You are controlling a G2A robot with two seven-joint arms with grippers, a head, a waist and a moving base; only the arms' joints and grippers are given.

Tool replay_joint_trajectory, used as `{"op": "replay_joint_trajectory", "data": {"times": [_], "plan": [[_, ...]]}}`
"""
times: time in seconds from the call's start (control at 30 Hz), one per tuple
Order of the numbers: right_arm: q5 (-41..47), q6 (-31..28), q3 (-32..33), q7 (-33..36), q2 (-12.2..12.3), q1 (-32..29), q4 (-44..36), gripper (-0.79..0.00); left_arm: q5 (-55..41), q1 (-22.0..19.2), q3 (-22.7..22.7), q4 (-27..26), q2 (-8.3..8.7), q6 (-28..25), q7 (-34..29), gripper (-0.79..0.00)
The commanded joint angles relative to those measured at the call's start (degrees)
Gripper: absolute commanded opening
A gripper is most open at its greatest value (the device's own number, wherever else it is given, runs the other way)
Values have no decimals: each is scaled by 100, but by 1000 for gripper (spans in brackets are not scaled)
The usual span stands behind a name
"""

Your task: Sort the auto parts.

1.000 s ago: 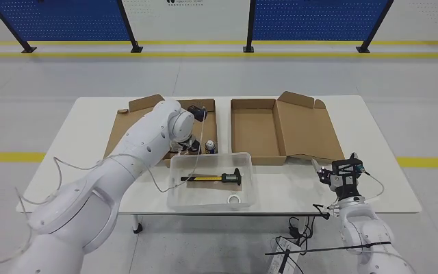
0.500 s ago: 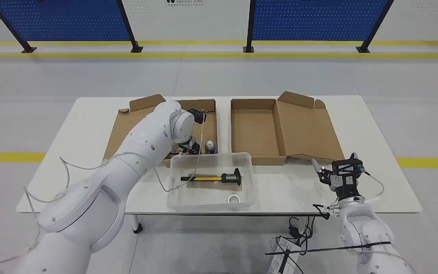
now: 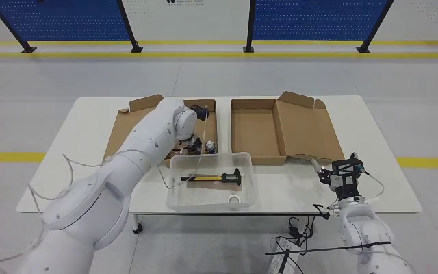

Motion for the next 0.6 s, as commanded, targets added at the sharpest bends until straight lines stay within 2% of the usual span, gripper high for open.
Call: {"op": "replay_joint_trajectory", "data": {"times": [0.0,0.3,0.43,0.57], "plan": [[0,0,0,0,0,0,0,0,40,-19,-33,-61,0,-43,6,0],[0,0,0,0,0,0,0,0,214,-127,-337,-689,129,-163,-15,0],[0,0,0,0,0,0,0,0,230,-87,-655,-1231,283,-62,-13,0],[0,0,0,0,0,0,0,0,367,102,-1082,-2008,508,-69,174,0]]}}
